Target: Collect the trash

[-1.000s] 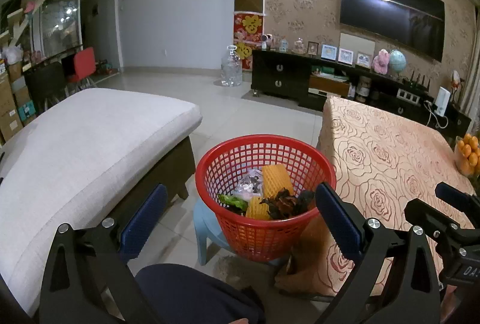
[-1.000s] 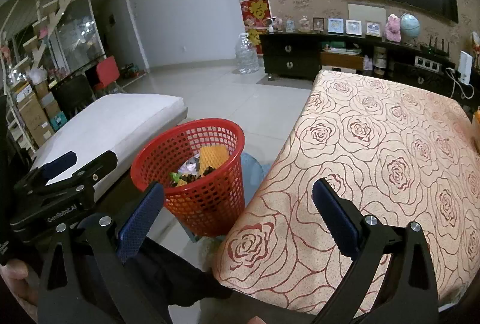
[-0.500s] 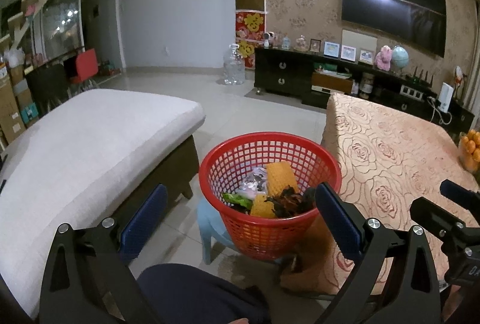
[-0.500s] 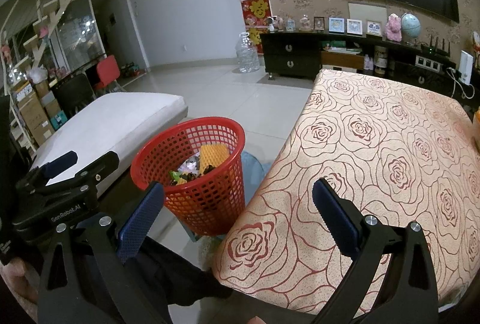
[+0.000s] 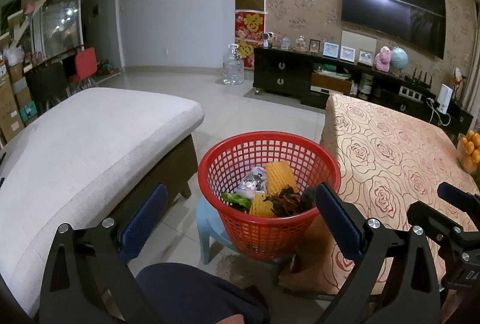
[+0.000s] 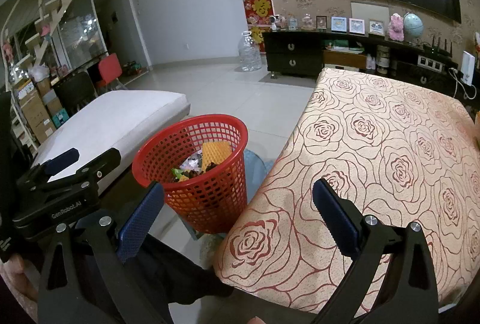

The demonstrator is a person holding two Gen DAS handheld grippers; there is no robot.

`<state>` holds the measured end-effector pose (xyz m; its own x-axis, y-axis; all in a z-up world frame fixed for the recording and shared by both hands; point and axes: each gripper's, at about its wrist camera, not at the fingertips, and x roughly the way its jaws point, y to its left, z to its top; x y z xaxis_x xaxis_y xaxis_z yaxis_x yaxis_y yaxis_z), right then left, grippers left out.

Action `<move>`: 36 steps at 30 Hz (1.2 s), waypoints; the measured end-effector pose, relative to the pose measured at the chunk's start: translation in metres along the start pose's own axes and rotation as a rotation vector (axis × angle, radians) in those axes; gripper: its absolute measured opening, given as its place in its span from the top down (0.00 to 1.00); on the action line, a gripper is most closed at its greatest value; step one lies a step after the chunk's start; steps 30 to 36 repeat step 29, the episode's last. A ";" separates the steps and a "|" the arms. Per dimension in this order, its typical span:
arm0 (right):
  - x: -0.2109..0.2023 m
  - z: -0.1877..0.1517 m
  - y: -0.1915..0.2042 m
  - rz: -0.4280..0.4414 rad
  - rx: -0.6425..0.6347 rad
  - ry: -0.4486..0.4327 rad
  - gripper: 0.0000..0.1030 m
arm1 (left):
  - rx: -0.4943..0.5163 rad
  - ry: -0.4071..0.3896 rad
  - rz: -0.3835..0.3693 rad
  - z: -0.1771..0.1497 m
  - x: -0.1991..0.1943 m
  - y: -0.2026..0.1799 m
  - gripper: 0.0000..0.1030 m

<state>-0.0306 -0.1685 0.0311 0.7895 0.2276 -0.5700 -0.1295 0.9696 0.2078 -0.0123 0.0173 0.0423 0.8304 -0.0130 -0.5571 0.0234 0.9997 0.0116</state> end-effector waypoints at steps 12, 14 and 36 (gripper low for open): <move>0.000 -0.001 -0.001 0.003 0.005 0.003 0.07 | 0.001 0.009 -0.008 -0.001 0.003 -0.001 0.08; 0.000 -0.001 -0.002 0.003 0.005 0.004 0.07 | 0.001 0.006 -0.012 -0.001 0.003 -0.002 0.08; -0.030 0.012 -0.249 -0.376 0.276 0.064 0.07 | -0.041 0.070 -0.039 -0.007 0.043 -0.001 0.08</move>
